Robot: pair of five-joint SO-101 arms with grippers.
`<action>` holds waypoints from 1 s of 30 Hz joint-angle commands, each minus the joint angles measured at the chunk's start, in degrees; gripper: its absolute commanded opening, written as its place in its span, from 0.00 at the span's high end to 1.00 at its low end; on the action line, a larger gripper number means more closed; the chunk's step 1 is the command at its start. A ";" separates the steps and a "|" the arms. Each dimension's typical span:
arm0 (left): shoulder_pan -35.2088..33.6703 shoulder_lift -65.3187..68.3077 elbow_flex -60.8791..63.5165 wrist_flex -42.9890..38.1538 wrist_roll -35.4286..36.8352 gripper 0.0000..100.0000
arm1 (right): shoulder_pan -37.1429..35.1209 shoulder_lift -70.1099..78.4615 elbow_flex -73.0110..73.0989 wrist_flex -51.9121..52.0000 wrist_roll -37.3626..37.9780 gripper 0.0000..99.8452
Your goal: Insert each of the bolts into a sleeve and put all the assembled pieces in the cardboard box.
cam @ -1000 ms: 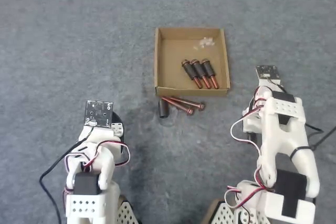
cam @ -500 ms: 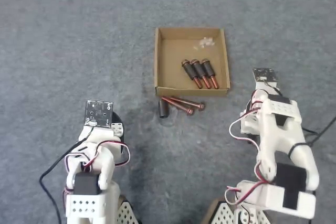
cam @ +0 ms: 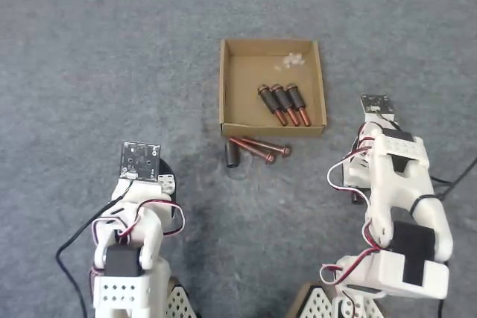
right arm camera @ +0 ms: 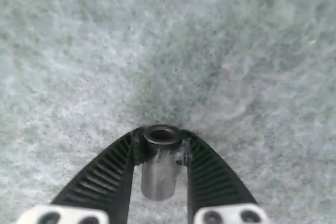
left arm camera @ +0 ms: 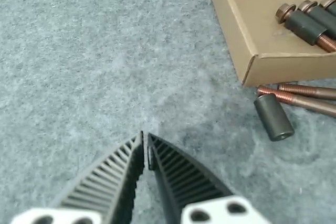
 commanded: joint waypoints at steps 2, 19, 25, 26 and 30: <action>0.09 -0.18 -0.66 0.09 -0.09 0.98 | -0.40 -0.04 -1.76 0.92 -0.35 0.99; 0.70 1.05 -4.26 -5.54 -11.52 0.98 | 0.48 -0.04 -1.76 0.40 -0.35 0.99; 6.59 18.90 -17.19 -5.54 -11.25 0.98 | 0.48 -0.04 -1.76 0.31 -0.35 0.99; 7.91 23.47 -20.00 -5.54 -11.25 0.98 | 0.48 -0.04 -1.85 0.31 -0.35 0.99; 14.15 39.38 -28.70 -5.54 -11.87 0.98 | 0.48 -0.04 -1.85 -0.04 -0.35 0.99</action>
